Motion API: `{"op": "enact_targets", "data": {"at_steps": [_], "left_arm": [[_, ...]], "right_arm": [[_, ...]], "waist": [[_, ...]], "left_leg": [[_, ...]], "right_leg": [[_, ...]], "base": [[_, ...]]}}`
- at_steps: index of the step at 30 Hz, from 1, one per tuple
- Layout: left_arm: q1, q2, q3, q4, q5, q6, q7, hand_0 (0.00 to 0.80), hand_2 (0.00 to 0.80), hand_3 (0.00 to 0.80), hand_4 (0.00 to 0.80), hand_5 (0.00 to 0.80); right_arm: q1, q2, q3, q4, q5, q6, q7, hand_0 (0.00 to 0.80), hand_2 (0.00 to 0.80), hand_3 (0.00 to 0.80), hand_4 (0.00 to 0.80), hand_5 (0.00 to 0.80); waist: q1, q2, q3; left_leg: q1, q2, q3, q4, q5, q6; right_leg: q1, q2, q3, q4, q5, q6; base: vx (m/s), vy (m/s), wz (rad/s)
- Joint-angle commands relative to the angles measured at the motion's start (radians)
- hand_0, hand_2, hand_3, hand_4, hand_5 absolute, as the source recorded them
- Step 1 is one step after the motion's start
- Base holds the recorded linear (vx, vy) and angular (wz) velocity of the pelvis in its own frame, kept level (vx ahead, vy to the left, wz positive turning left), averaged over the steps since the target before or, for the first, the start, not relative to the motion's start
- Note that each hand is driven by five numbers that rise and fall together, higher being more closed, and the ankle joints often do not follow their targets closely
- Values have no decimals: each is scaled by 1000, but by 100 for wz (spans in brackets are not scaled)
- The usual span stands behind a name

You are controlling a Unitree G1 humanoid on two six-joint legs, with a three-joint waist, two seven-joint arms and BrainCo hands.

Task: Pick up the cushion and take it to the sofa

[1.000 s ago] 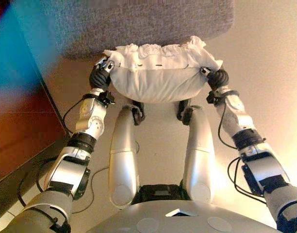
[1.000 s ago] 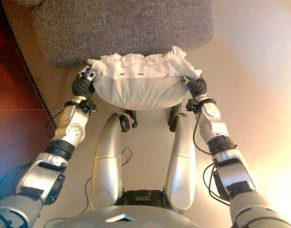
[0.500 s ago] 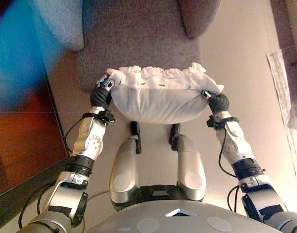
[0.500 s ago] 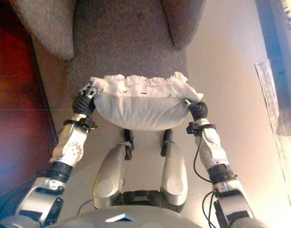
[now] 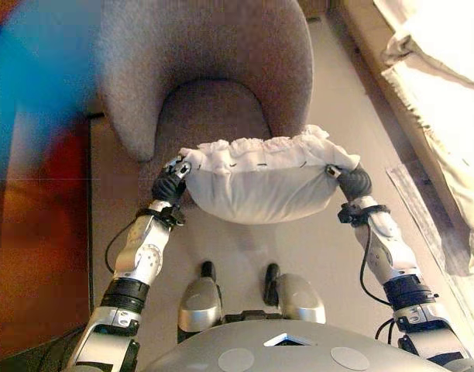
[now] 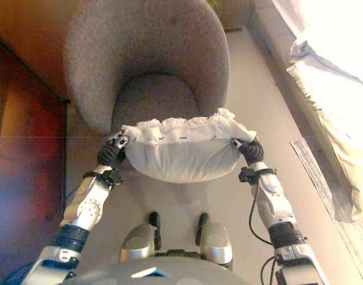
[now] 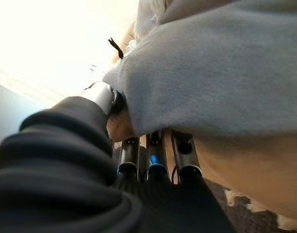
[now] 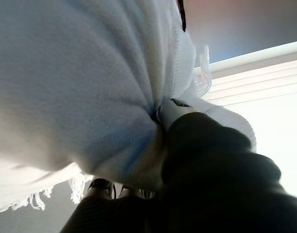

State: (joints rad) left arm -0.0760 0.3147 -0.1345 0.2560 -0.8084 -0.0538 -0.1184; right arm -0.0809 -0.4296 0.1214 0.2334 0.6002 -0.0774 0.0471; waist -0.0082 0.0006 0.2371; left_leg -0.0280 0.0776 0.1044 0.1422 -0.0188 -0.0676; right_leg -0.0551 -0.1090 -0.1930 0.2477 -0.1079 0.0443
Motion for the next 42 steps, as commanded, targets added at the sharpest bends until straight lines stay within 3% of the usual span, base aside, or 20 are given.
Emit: {"op": "enact_targets", "data": {"at_steps": [1,3,7,14,20,22,25,28,30,33,36,39,42], "left_arm": [[-31,-8,-14,-110,-7,-8,-75,800,800,800,800,800],[-31,-4,-15,-114,4,4,-65,800,800,800,800,800],[-44,7,-18,-108,7,6,-27,800,800,800,800,800],[-75,13,10,-59,12,-2,16,800,800,800,800,800],[-102,5,9,-33,55,-39,34,800,800,800,800,800],[-117,0,3,-23,58,-50,38,800,800,800,800,800],[-147,1,-8,-16,49,-59,58,800,800,800,800,800],[-164,-2,-18,6,41,-56,51,800,800,800,800,800],[-159,2,-21,10,53,-56,48,800,800,800,800,800],[-130,20,-25,2,44,-60,43,800,800,800,800,800],[-136,26,-30,4,43,-54,32,800,800,800,800,800],[-147,19,-50,5,47,-46,45,800,800,800,800,800],[-135,11,-50,-14,53,-33,46,800,800,800,800,800]], "right_arm": [[-29,15,4,-132,-2,-50,30,800,800,800,800,800],[-43,26,19,-121,0,-32,23,800,800,800,800,800],[-40,37,34,-106,14,-12,56,800,800,800,800,800],[-98,60,57,-46,84,11,76,800,800,800,800,800],[-128,81,57,-28,103,37,65,800,800,800,800,800],[-126,92,48,-24,101,39,62,800,800,800,800,800],[-123,116,49,-17,96,11,54,800,800,800,800,800],[-126,121,66,2,105,-11,42,800,800,800,800,800],[-121,120,69,2,105,-7,43,800,800,800,800,800],[-75,110,51,-19,120,3,58,800,800,800,800,800],[-77,88,36,13,154,-8,75,800,800,800,800,800],[-97,57,23,40,191,5,87,800,800,800,800,800],[-93,43,13,28,200,13,90,800,800,800,800,800]], "waist": [[21,-37,-93],[26,-34,-107],[10,-37,-146],[-1,-46,-174],[0,-40,-179],[2,-42,-175],[9,-35,-153],[11,-26,-131],[6,-27,-126],[-19,-61,-127],[-42,-89,-120],[-62,-99,-115],[-69,-107,-112]], "left_leg": [[-22,-80,-27,92,-74,9],[21,-90,-48,21,-66,22],[79,-93,-11,-60,-60,39],[112,-112,33,-71,-81,62],[122,-128,33,-70,-91,85],[113,-138,23,-57,-100,103],[92,-149,1,-26,-117,134],[99,-149,-19,-14,-120,132],[114,-147,-28,-17,-121,124],[141,-161,-53,10,-156,113],[168,-173,-95,39,-214,118],[206,-172,-117,47,-247,127],[233,-177,-128,68,-289,141]], "right_leg": [[79,-9,34,-147,76,55],[89,1,43,-153,75,62],[112,13,64,-191,86,70],[122,4,94,-214,107,81],[115,-14,106,-175,99,91],[88,-38,114,-100,111,104],[-25,-104,118,151,187,98],[-100,-133,138,323,264,96],[-104,-135,153,304,289,104],[-107,-115,204,75,332,136],[-133,-74,242,-138,324,161],[-176,-24,226,-250,312,169],[-218,-6,204,-238,330,163]], "base": [[16,43,7],[23,70,8],[-11,87,-10],[-12,108,-24],[21,141,-13],[9,151,2],[-18,143,5],[56,119,13],[166,7,23],[266,-138,19],[344,-147,16],[347,-95,31],[350,-122,73]]}}
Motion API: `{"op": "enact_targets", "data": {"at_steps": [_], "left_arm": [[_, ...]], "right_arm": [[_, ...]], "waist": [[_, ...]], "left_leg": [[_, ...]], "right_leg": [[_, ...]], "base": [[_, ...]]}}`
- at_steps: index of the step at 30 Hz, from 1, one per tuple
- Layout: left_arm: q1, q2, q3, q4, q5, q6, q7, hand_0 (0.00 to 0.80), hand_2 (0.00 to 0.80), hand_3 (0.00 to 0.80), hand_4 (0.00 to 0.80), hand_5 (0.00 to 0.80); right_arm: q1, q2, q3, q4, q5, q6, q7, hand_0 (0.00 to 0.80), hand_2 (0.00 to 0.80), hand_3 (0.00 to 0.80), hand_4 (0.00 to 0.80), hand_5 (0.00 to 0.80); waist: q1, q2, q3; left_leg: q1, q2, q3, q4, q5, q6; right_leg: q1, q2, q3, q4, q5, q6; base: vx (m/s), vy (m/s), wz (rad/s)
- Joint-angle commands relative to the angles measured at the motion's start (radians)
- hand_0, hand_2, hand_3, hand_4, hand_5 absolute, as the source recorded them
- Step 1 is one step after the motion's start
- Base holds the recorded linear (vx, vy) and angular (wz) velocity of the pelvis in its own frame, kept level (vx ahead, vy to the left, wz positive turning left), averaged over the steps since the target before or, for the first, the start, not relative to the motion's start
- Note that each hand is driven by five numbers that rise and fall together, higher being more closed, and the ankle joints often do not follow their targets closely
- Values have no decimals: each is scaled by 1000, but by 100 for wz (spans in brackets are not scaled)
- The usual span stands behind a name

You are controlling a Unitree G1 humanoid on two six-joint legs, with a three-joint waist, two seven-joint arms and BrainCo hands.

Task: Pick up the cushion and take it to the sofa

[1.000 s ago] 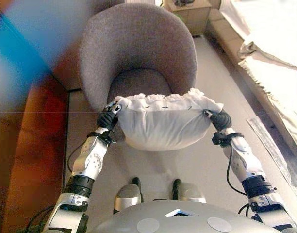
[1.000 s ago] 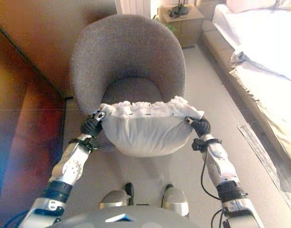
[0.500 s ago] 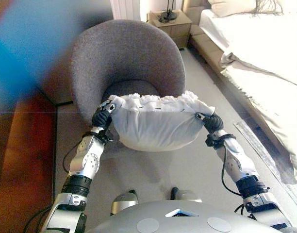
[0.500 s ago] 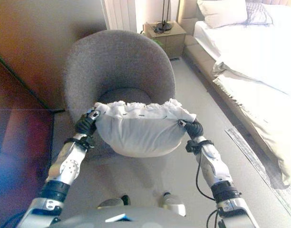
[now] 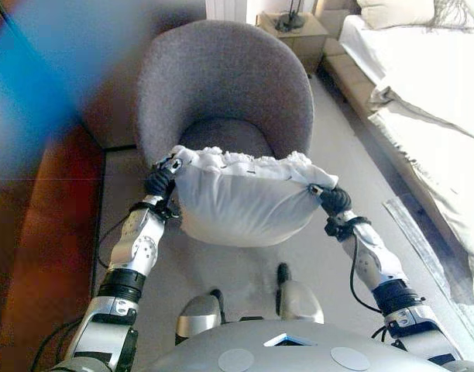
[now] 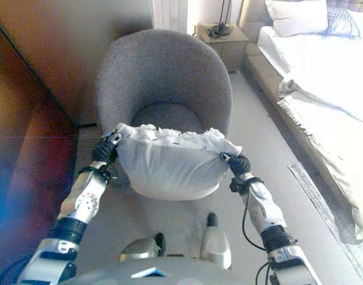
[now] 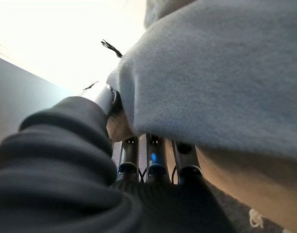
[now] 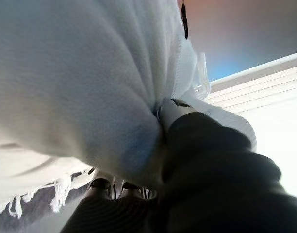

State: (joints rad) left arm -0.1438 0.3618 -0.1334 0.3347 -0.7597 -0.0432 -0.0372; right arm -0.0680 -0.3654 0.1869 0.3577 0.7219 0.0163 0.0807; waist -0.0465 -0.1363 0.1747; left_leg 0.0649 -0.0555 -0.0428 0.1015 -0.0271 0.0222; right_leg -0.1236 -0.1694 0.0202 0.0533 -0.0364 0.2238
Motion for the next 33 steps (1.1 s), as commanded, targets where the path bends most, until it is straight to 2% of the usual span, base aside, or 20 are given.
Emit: {"op": "enact_targets", "data": {"at_steps": [1,2,4,7,8,9,10,11,13,15,17,20,21,23,25,27,29,33], "left_arm": [[-59,-39,-47,-99,9,-41,-40,800,800,800,800,800],[-52,-42,-41,-105,14,-42,-43,800,800,800,800,800],[-37,-46,-31,-115,22,-44,-39,800,800,800,800,800],[5,-47,-15,-149,12,-44,-35,800,800,800,800,800],[19,-46,-8,-150,2,-49,-33,800,800,800,800,800],[35,-48,0,-152,-5,-54,-28,800,800,800,800,800],[44,-51,7,-156,-3,-60,-24,800,800,800,800,800],[48,-54,10,-170,-5,-59,-17,800,800,800,800,800],[52,-66,15,-180,-13,-70,-17,800,800,800,800,800],[49,-77,9,-185,-16,-74,-10,800,800,800,800,800],[36,-87,-6,-176,-12,-81,-2,800,800,800,800,800],[35,-88,-11,-165,-4,-94,-14,800,800,800,800,800],[41,-83,-3,-175,-8,-83,-22,800,800,800,800,800],[46,-76,10,-181,-13,-69,-28,800,800,800,800,800],[50,-67,26,-174,-21,-59,-44,800,800,800,800,800],[49,-66,33,-169,-16,-54,-53,800,800,800,800,800],[36,-64,28,-163,-5,-44,-61,800,800,800,800,800],[15,-60,10,-145,10,-45,-56,800,800,800,800,800]], "right_arm": [[-102,-22,-56,-104,78,-79,59,800,800,800,800,800],[-101,-21,-60,-108,74,-76,67,800,800,800,800,800],[-97,-15,-64,-111,61,-74,86,800,800,800,800,800],[-83,-14,-54,-162,15,-53,83,800,800,800,800,800],[-77,-15,-49,-177,10,-40,83,800,800,800,800,800],[-72,-14,-41,-191,3,-30,91,800,800,800,800,800],[-69,-18,-38,-203,2,-20,104,800,800,800,800,800],[-64,-20,-36,-208,-4,-21,118,800,800,800,800,800],[-56,-30,-34,-210,-27,-31,151,800,800,800,800,800],[-50,-41,-27,-211,-29,-47,161,800,800,800,800,800],[-53,-42,-19,-200,-22,-65,172,800,800,800,800,800],[-74,-45,-6,-201,-6,-57,171,800,800,800,800,800],[-88,-43,-5,-204,-9,-43,156,800,800,800,800,800],[-101,-43,-7,-202,-8,-26,149,800,800,800,800,800],[-107,-41,-7,-202,-9,-18,144,800,800,800,800,800],[-110,-36,-3,-204,-3,-13,139,800,800,800,800,800],[-117,-16,14,-202,-3,-17,111,800,800,800,800,800],[-131,17,27,-168,13,-26,96,800,800,800,800,800]], "waist": [[-32,24,-50],[-32,20,-52],[-26,17,-64],[-23,26,-91],[-27,36,-101],[-32,50,-117],[-34,57,-127],[-29,55,-132],[-24,46,-132],[-22,35,-127],[-18,24,-118],[-1,24,-100],[7,30,-99],[18,39,-95],[33,56,-94],[43,64,-93],[58,76,-94],[66,98,-87]], "left_leg": [[147,-46,18,122,-300,55],[148,-46,24,136,-313,57],[139,-43,39,158,-302,54],[169,-7,68,196,-257,12],[188,6,69,197,-223,-3],[200,27,67,214,-146,-31],[189,41,65,263,-67,-58],[153,46,68,326,-20,-75],[76,55,95,497,40,-99],[-10,70,117,645,51,-104],[-98,104,135,733,35,-96],[-140,126,158,622,9,-73],[-132,127,166,520,8,-68],[-112,123,169,405,16,-69],[-99,108,148,257,25,-77],[-92,87,133,177,12,-76],[-79,49,118,65,-31,-60],[-61,35,107,12,-32,-38]], "right_leg": [[-155,51,-14,-33,269,-20],[-150,46,-16,-9,268,-24],[-111,42,-30,-15,244,-29],[-80,43,-78,34,219,-44],[-76,49,-83,44,207,-55],[-68,65,-82,53,186,-76],[-52,79,-78,51,166,-96],[-30,80,-80,43,153,-111],[10,76,-98,36,131,-144],[37,71,-106,36,110,-168],[68,70,-113,39,86,-189],[107,80,-112,49,54,-192],[118,87,-110,50,43,-189],[135,95,-106,50,30,-184],[158,106,-94,47,14,-171],[170,107,-88,45,6,-161],[180,102,-90,50,-6,-146],[155,76,-118,118,-28,-130]], "base": [[375,-158,65],[408,-200,37],[288,-156,-24],[403,-155,-27],[437,-155,-17],[380,-167,-11],[371,-203,-2],[321,-213,-1],[292,-216,9],[222,-187,-2],[175,-146,-2],[169,-40,8],[160,42,6],[161,71,12],[182,96,10],[164,91,-2],[182,126,-12],[90,124,-26]]}}
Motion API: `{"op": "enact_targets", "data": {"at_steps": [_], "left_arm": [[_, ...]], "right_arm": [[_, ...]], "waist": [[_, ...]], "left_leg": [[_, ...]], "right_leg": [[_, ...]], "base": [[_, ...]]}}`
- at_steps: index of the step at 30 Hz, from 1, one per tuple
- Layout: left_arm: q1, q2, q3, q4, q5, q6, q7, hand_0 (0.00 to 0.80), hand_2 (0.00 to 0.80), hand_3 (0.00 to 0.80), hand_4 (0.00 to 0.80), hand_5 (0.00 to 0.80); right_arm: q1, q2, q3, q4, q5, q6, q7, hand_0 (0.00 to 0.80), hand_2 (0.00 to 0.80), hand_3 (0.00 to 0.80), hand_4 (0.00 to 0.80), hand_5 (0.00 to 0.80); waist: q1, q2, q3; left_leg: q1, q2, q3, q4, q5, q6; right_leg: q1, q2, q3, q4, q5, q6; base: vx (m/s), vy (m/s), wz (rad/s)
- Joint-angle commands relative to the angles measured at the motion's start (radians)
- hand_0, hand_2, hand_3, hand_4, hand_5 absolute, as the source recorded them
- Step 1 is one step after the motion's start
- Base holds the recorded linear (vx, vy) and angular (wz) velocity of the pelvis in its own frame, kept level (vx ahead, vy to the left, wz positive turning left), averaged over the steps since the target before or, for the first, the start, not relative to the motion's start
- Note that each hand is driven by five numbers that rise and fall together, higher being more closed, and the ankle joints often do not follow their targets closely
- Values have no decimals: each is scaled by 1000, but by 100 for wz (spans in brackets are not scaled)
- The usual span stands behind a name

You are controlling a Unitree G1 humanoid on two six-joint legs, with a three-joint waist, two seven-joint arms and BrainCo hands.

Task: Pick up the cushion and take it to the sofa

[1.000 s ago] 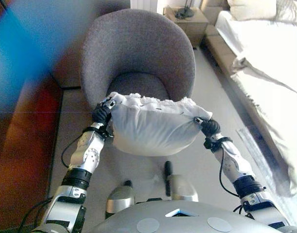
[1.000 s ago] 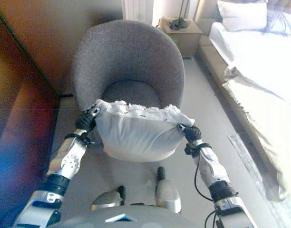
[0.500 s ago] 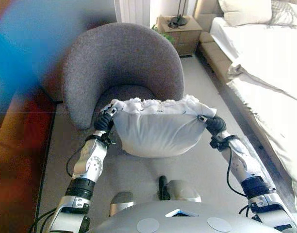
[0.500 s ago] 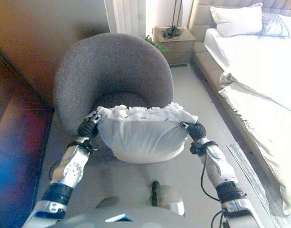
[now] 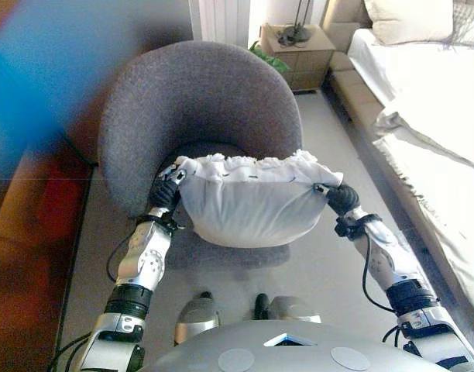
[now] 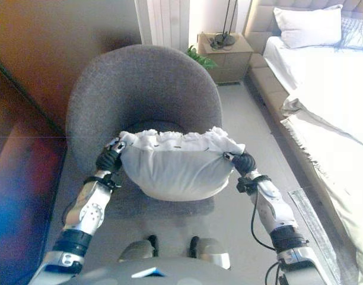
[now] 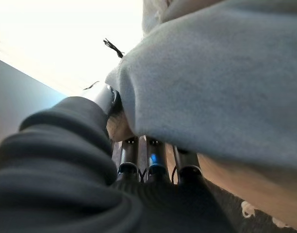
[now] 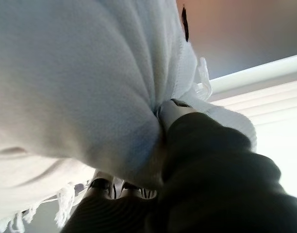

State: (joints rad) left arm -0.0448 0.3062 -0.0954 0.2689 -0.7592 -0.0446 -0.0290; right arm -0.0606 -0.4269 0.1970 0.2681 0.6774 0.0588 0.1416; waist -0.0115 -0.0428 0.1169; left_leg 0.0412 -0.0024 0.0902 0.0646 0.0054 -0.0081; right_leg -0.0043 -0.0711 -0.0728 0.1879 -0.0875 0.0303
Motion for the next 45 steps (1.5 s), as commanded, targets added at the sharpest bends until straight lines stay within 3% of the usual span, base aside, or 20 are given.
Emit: {"op": "enact_targets", "data": {"at_steps": [1,3,5,7,10,12,14,19,25,29,34,41,45], "left_arm": [[-89,-2,-33,-76,14,-46,-61,800,800,800,800,800],[-99,10,-35,-86,24,-41,-56,800,800,800,800,800],[-105,19,-31,-89,16,-30,-54,800,800,800,800,800],[-112,21,-32,-87,14,-21,-51,800,800,800,800,800],[-170,23,-64,-81,17,-24,-24,800,800,800,800,800],[-250,28,-97,-52,19,-46,-2,800,800,800,800,800],[-365,32,-114,-8,14,-68,22,800,800,800,800,800],[-565,58,-143,87,-1,-122,62,800,800,800,800,800],[-702,38,-142,181,-15,-155,94,800,800,800,800,800],[-788,24,-148,254,-1,-182,134,800,800,800,800,800],[-920,60,-162,333,-45,-177,164,800,800,800,800,800],[-1149,152,-251,494,-88,-136,227,800,800,800,800,800],[-1225,188,-280,534,-158,-143,258,800,800,800,800,800]], "right_arm": [[-136,89,18,-78,51,-68,38,800,800,800,800,800],[-134,106,22,-73,33,-74,41,800,800,800,800,800],[-129,112,30,-78,28,-78,29,800,800,800,800,800],[-132,116,35,-73,35,-77,22,800,800,800,800,800],[-210,128,59,-35,41,-93,-8,800,800,800,800,800],[-315,125,79,1,58,-100,-39,800,800,800,800,800],[-449,123,97,52,78,-116,-60,800,800,800,800,800],[-633,86,135,116,99,-135,-64,800,800,800,800,800],[-772,67,138,196,168,-135,-40,800,800,800,800,800],[-848,58,146,244,151,-137,-45,800,800,800,800,800],[-966,35,173,324,139,-144,-50,800,800,800,800,800],[-1171,10,243,466,197,-97,-92,800,800,800,800,800],[-1224,-5,275,477,179,-115,-95,800,800,800,800,800]], "waist": [[32,9,-26],[44,17,-14],[49,20,4],[56,13,13],[68,-7,47],[69,-25,84],[81,-36,143],[68,-30,235],[56,-8,287],[44,8,307],[37,21,316],[28,36,293],[27,45,285]], "left_leg": [[-33,-18,-17,43,-64,-1],[-32,-17,3,47,-66,17],[-31,-18,22,69,-83,27],[-30,-18,33,85,-97,25],[-61,-15,26,145,-125,7],[-115,-15,18,216,-161,2],[-231,4,14,344,-192,0],[-403,41,-18,544,-257,-21],[-496,49,-29,634,-286,-23],[-513,42,-31,619,-266,-29],[-496,33,-33,571,-234,-40],[-466,27,-22,509,-209,-53],[-459,22,-19,494,-208,-56]], "right_leg": [[19,-40,-42,28,25,73],[-26,-92,-88,164,38,88],[-66,-142,-105,264,62,82],[-61,-163,-118,237,61,79],[-71,-185,-114,119,86,102],[-128,-202,-98,60,139,128],[-179,-216,-118,94,125,141],[-311,-208,-92,233,77,138],[-434,-208,-69,382,10,134],[-462,-197,-54,388,3,132],[-452,-192,-51,353,13,132],[-421,-197,-57,288,23,135],[-412,-204,-65,270,22,132]], "base": [[61,134,-14],[60,118,-27],[99,92,-24],[103,-21,6],[-21,-145,1],[-219,-226,-22],[-365,-210,-12],[-227,-125,-14],[-70,-21,3],[-9,0,-1],[18,3,-1],[51,20,-1],[45,24,-2]]}}
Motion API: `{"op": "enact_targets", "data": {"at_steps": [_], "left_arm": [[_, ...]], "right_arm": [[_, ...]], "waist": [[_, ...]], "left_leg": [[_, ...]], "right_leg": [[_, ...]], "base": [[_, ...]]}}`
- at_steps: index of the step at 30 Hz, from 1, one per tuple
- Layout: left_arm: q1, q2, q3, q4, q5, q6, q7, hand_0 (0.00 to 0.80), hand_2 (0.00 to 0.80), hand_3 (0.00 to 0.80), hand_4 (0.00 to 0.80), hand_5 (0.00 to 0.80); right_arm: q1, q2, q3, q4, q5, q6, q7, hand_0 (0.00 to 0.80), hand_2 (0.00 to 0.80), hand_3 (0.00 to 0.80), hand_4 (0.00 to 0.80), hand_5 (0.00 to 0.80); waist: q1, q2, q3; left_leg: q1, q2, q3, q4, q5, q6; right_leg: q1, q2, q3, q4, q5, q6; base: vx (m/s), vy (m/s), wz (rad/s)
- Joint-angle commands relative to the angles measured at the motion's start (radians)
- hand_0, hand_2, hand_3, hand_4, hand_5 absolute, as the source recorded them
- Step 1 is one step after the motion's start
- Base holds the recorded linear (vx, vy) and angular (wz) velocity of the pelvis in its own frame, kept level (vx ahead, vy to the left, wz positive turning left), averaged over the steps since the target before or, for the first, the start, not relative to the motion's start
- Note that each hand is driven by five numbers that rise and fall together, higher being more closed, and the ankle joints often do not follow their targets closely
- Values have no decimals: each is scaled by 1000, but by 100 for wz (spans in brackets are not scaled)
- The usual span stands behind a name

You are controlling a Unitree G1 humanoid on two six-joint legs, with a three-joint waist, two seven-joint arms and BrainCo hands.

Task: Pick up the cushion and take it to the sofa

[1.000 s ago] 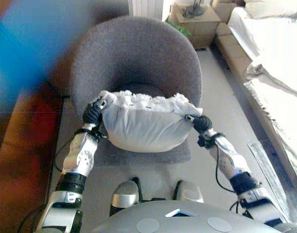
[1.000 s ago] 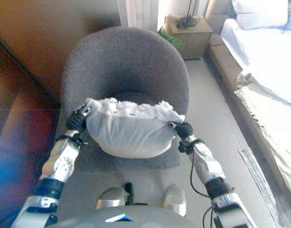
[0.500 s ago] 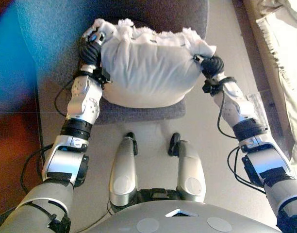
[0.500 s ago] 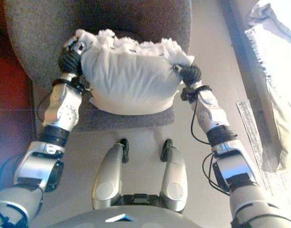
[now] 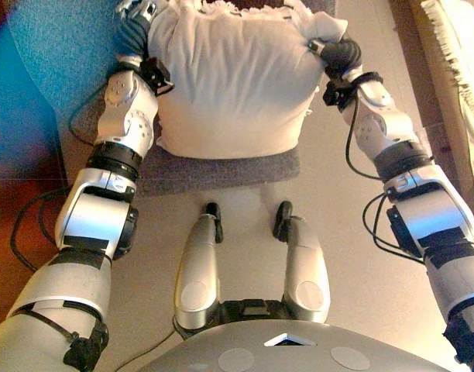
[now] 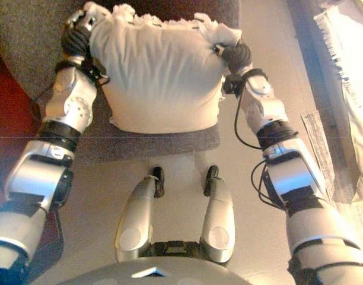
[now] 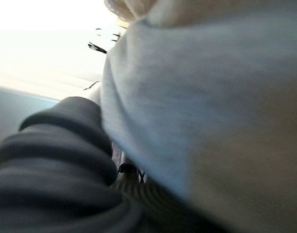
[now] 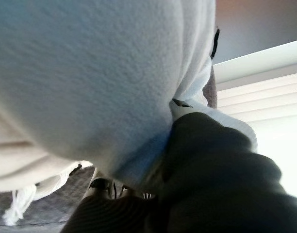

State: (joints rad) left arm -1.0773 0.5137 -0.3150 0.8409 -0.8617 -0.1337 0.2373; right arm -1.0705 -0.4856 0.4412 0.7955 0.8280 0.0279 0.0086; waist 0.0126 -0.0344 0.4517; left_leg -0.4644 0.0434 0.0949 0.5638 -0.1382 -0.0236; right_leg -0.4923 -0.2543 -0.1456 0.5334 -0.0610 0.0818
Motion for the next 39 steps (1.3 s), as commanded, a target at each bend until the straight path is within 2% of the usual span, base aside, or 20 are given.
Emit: {"op": "enact_targets", "data": {"at_steps": [1,8,11,15,17,18,23,26,30,33,36,39], "left_arm": [[-229,-11,-72,-21,-82,-61,4,800,800,800,800,800],[-348,5,-156,36,-166,-101,20,800,800,800,800,800],[-370,15,-177,24,-204,-149,6,800,800,800,800,800],[-373,37,-181,-3,-202,-161,11,800,800,800,800,800],[-382,43,-184,19,-200,-107,19,800,800,800,800,800],[-389,42,-196,43,-188,-73,21,800,800,800,800,800],[-421,33,-238,135,-199,-13,19,800,800,800,800,800],[-420,19,-243,169,-230,-7,-1,800,800,800,800,800],[-393,-3,-226,185,-263,7,-23,800,800,800,800,800],[-378,-17,-216,192,-267,33,-28,800,800,800,800,800],[-372,-22,-213,214,-258,95,2,800,800,800,800,800],[-379,-27,-209,255,-311,123,19,800,800,800,800,800]], "right_arm": [[-244,56,38,-50,18,-80,16,800,800,800,800,800],[-377,28,127,45,70,-34,-67,800,800,800,800,800],[-412,16,154,87,85,-55,-64,800,800,800,800,800],[-415,4,149,47,93,-74,-52,800,800,800,800,800],[-428,8,161,52,86,-34,-68,800,800,800,800,800],[-438,14,176,72,85,-12,-77,800,800,800,800,800],[-479,21,226,198,49,93,-48,800,800,800,800,800],[-488,34,237,283,51,101,-17,800,800,800,800,800],[-474,47,217,316,48,97,-7,800,800,800,800,800],[-466,54,206,319,40,90,-11,800,800,800,800,800],[-466,52,198,320,29,84,-13,800,800,800,800,800],[-483,53,202,336,48,101,-29,800,800,800,800,800]], "waist": [[5,40,-54],[8,47,-67],[12,49,-71],[13,46,-75],[10,44,-79],[10,46,-87],[9,47,-94],[10,51,-87],[6,54,-75],[2,56,-69],[-2,57,-65],[-6,59,-64]], "left_leg": [[45,-25,-23,-3,-70,-43],[31,-16,-19,0,-78,-52],[31,-13,-20,-6,-75,-54],[23,-10,-19,4,-81,-54],[29,-4,-15,14,-88,-56],[43,-1,-21,22,-115,-61],[31,1,-18,47,-123,-64],[18,4,-19,59,-123,-61],[15,4,-18,64,-119,-63],[11,5,-17,70,-119,-64],[7,8,-13,78,-118,-65],[2,8,-11,84,-118,-66]], "right_leg": [[76,-26,4,-74,-9,81],[63,-33,-3,-62,-21,74],[58,-31,-4,-62,-23,70],[44,-30,-1,-44,-28,65],[44,-31,2,-29,-34,64],[54,-29,7,-16,-60,72],[45,-31,11,4,-65,69],[26,-28,16,20,-65,65],[16,-24,27,34,-65,65],[5,-23,34,45,-64,66],[-4,-22,39,56,-63,66],[-11,-24,42,64,-64,68]], "base": [[51,-4,0],[19,3,2],[40,11,3],[49,-9,1],[134,-1,2],[188,10,4],[76,6,5],[11,3,1],[32,17,1],[32,21,0],[43,17,-1],[21,12,-2]]}}
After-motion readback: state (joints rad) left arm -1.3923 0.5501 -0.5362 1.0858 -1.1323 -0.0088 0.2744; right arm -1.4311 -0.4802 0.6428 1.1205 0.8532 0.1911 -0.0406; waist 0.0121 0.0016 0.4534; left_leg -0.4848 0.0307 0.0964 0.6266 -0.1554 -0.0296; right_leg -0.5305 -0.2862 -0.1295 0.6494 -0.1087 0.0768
